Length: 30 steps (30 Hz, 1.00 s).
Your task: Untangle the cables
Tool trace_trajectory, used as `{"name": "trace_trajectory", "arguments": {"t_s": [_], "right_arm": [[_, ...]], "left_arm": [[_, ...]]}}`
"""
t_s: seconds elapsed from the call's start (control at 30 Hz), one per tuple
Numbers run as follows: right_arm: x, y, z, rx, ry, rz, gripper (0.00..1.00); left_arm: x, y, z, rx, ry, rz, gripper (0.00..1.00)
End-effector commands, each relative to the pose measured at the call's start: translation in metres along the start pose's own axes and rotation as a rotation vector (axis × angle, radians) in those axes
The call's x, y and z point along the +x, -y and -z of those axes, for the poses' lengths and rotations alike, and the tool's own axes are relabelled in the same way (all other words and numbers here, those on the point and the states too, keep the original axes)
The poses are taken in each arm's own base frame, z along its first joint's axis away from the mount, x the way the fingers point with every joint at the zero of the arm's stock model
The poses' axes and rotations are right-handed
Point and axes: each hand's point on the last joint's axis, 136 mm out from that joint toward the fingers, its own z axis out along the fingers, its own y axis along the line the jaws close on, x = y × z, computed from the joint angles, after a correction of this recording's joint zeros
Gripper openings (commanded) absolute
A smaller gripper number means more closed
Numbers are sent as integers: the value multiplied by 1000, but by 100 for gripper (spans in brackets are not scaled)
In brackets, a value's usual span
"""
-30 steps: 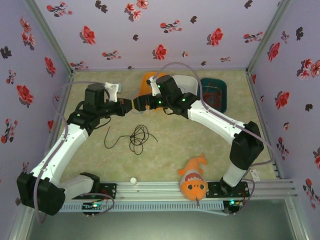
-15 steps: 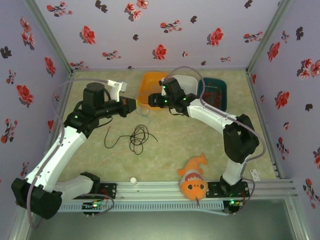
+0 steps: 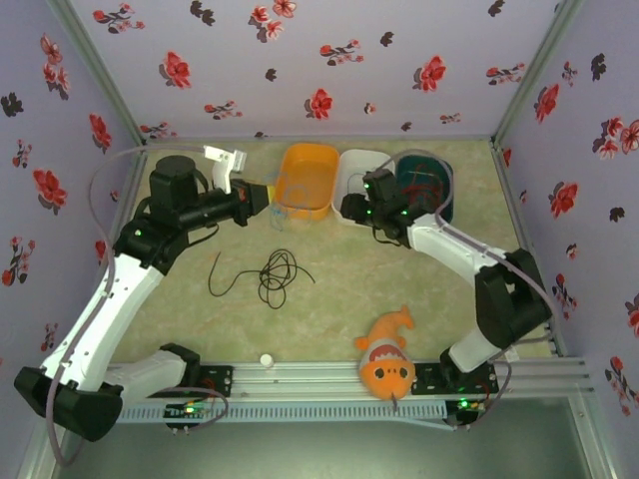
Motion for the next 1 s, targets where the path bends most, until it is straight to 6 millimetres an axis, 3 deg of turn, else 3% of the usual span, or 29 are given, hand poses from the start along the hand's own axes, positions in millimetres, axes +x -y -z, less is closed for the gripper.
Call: {"name": "trace_trajectory", "arguments": {"t_s": [0.0,0.2,0.3,0.57,0.77,0.97], "right_arm": [[-14,7,25,23,86,-16,55],[-26,33,81,148,183,13,76],[-32,50,113,232,233,24,99],[-40,91,184,451,342,32,99],[-42,104,212,506,405,13,99],[-46,113,231,551,466,-12,99]], "left_arm": [[-15,4,-6,14,12,-25,0],[-26,-15,-43,-32,-12,19,0],[-26,-27,-74,-67,-44,23,0],[-18,-46,-174,-74,-159,3,0],[-2,-63,-240,-65,-245,-7,0],[16,-78,-282,-39,-305,17,0]]}}
